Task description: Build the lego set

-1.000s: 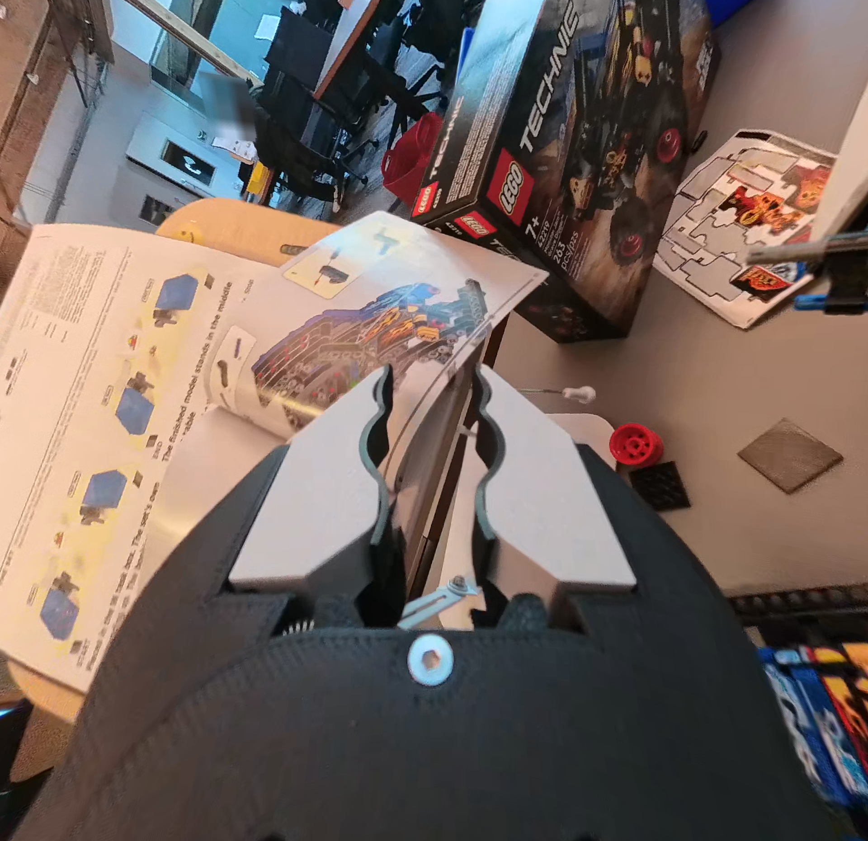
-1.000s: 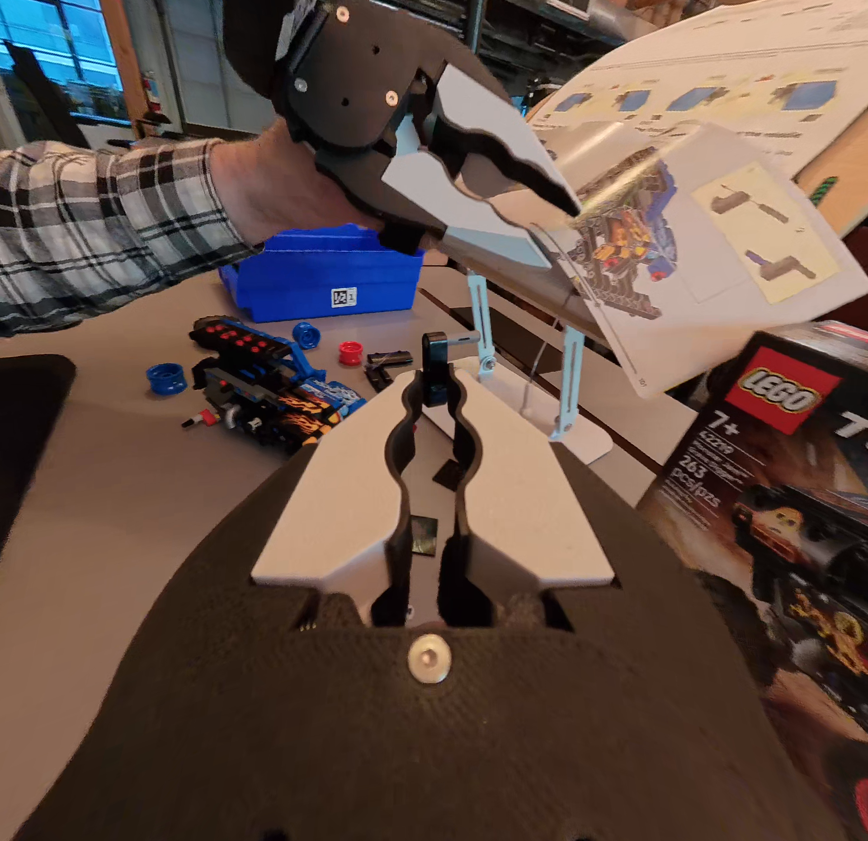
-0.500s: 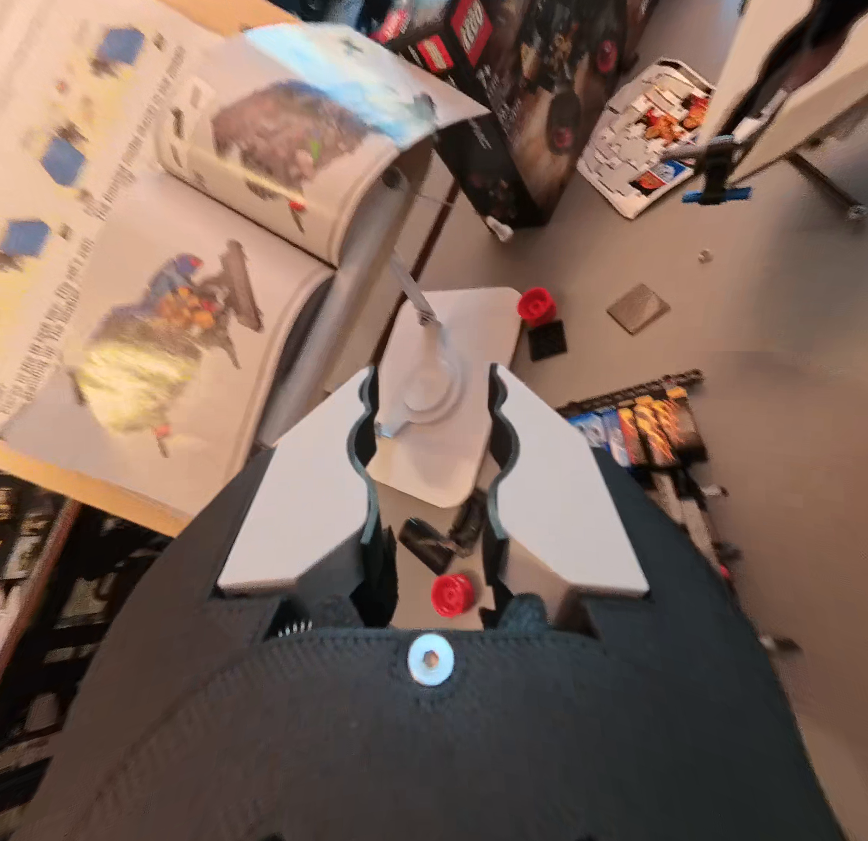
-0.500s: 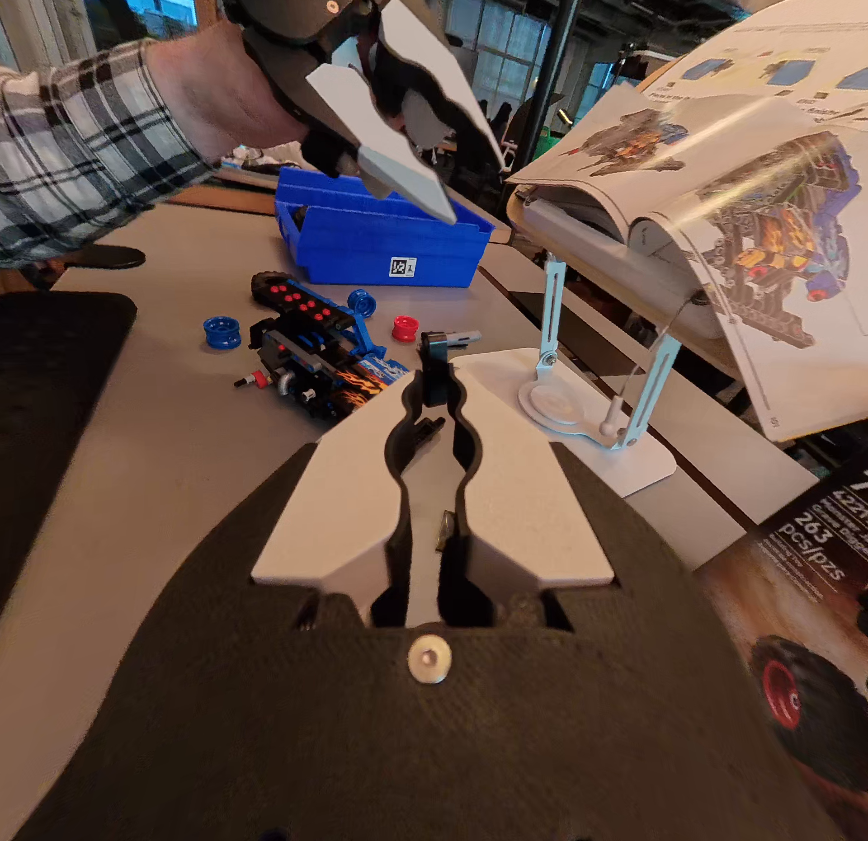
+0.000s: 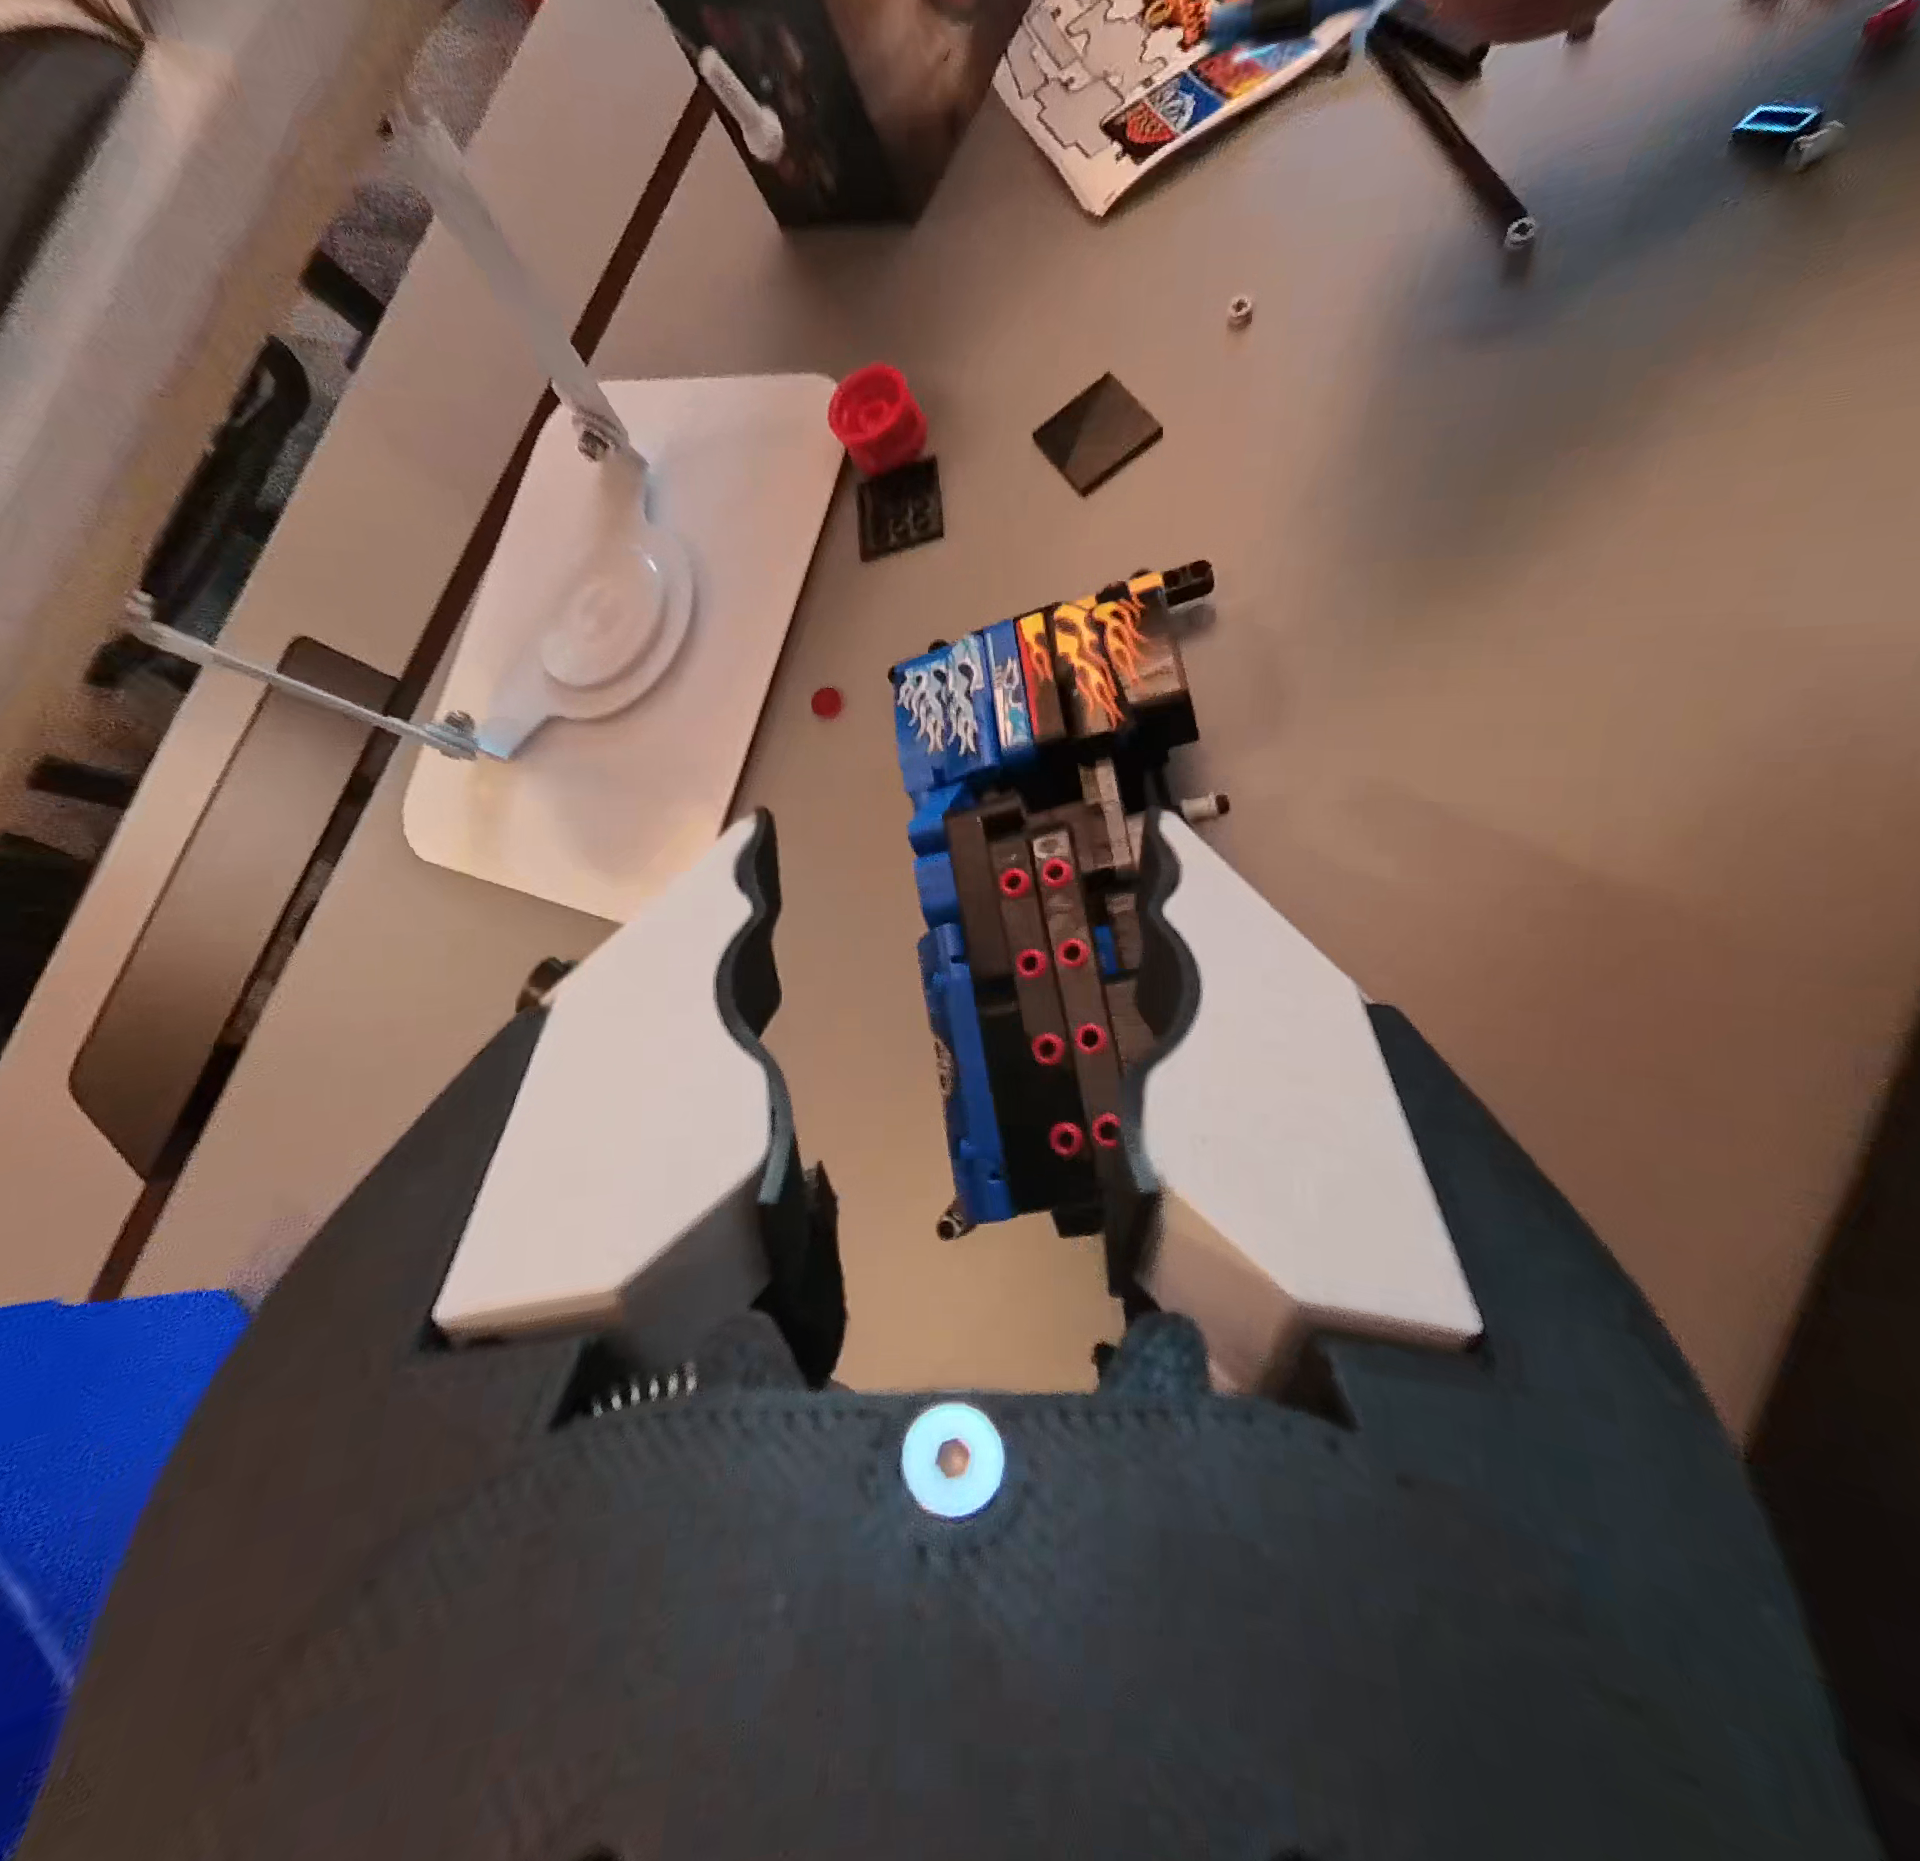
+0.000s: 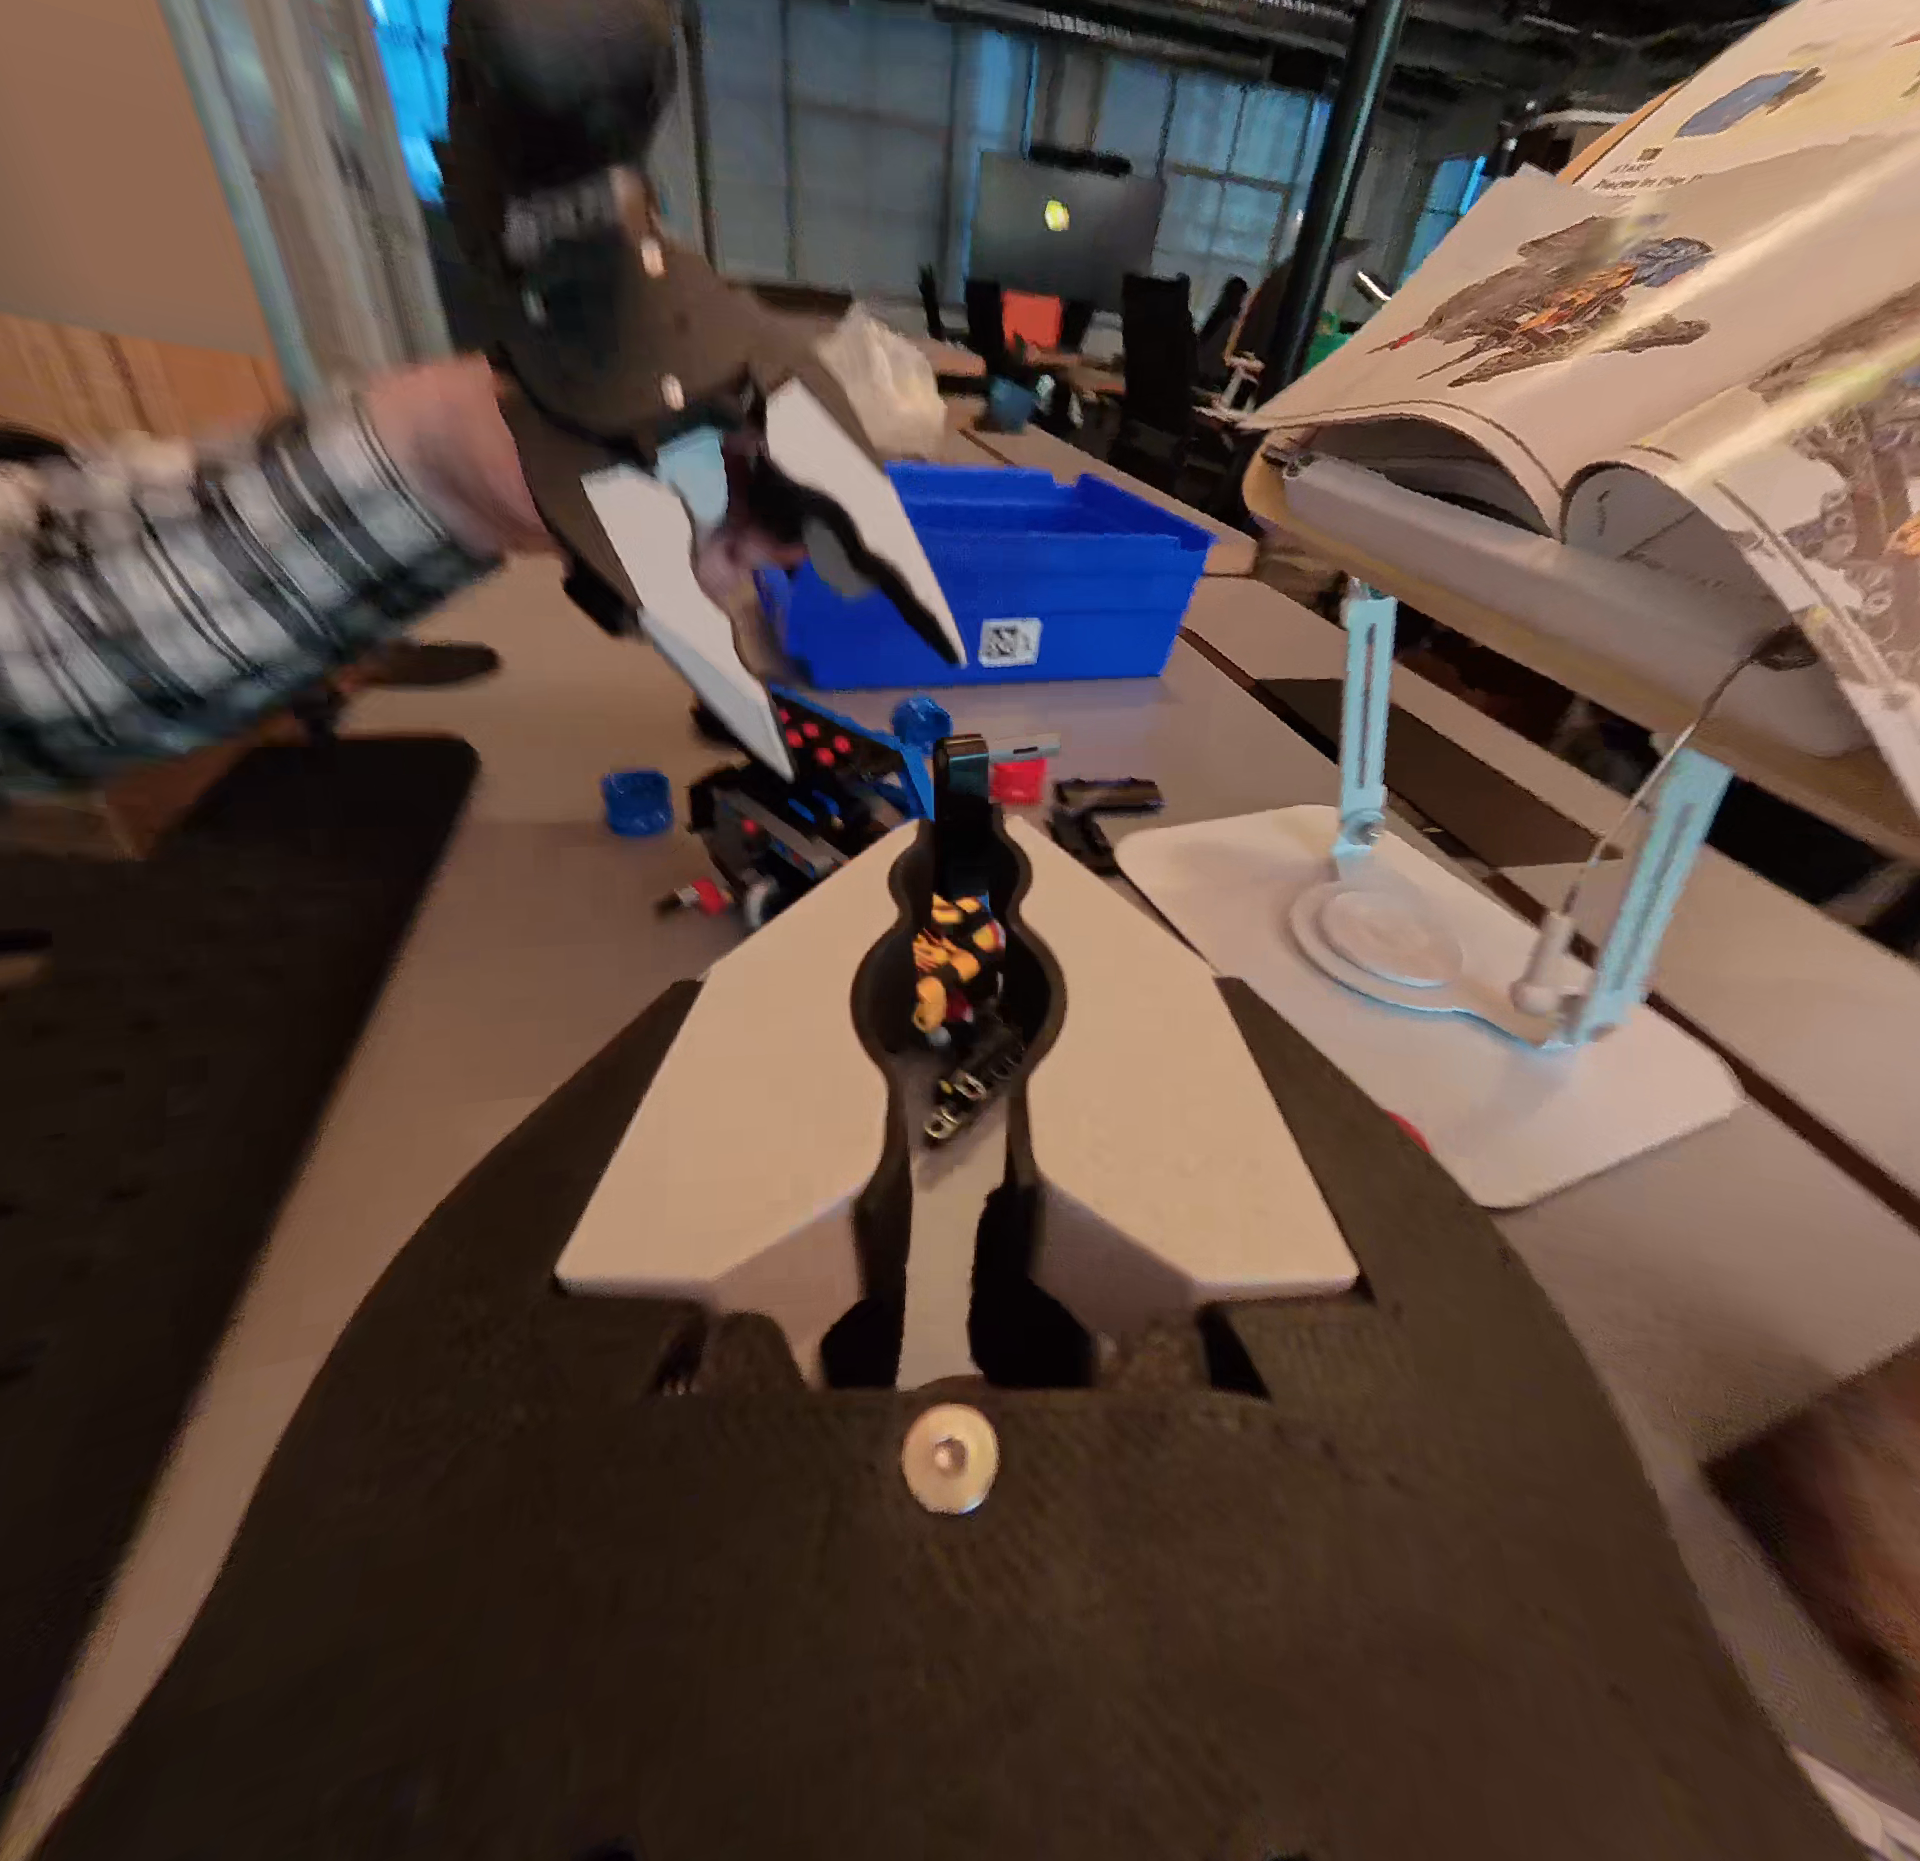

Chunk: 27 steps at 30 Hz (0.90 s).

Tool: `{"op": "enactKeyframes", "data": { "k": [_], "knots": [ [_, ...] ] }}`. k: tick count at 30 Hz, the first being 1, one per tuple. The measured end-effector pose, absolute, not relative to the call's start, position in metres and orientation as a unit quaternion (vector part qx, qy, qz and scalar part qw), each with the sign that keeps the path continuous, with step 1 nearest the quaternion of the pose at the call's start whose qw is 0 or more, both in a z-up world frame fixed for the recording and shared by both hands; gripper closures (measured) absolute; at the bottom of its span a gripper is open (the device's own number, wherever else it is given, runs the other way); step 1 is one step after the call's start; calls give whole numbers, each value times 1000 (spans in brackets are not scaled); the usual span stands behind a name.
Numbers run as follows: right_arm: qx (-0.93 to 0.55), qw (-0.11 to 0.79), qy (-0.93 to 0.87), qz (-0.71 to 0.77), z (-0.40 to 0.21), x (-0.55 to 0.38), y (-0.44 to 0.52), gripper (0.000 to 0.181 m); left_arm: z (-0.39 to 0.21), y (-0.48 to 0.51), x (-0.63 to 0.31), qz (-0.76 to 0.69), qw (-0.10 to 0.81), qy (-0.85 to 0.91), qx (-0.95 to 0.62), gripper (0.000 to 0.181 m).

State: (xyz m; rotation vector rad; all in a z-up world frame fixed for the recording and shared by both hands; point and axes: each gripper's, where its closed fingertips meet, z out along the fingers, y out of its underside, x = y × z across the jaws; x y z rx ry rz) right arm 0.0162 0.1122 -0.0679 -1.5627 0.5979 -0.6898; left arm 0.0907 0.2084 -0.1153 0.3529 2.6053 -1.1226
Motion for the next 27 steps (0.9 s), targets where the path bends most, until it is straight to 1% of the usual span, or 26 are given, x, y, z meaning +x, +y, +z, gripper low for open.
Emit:
{"op": "enactKeyframes", "data": {
  "k": [2,6,10,14,18,20,27],
  "knots": [
    [-663,646,267,-267,-65,15,111,173,-116,209,89,-404,124,900,109,116],
    [-646,679,272,-218,-65,12,111,173,-121,217,91,-400,117,904,95,119],
    [-659,667,272,-215,-73,14,113,173,-126,219,85,-396,99,908,91,123],
    [-665,666,268,-209,-76,14,119,174,-138,218,86,-384,96,914,85,137],
    [-667,663,270,-209,-78,15,119,173,-137,216,88,-396,103,909,78,142],
    [-667,663,269,-208,-79,15,119,173,-135,214,90,-407,108,904,74,149],
    [-673,658,268,-206,-82,15,121,173,-134,211,90,-439,94,892,61,149]
  ]
}}
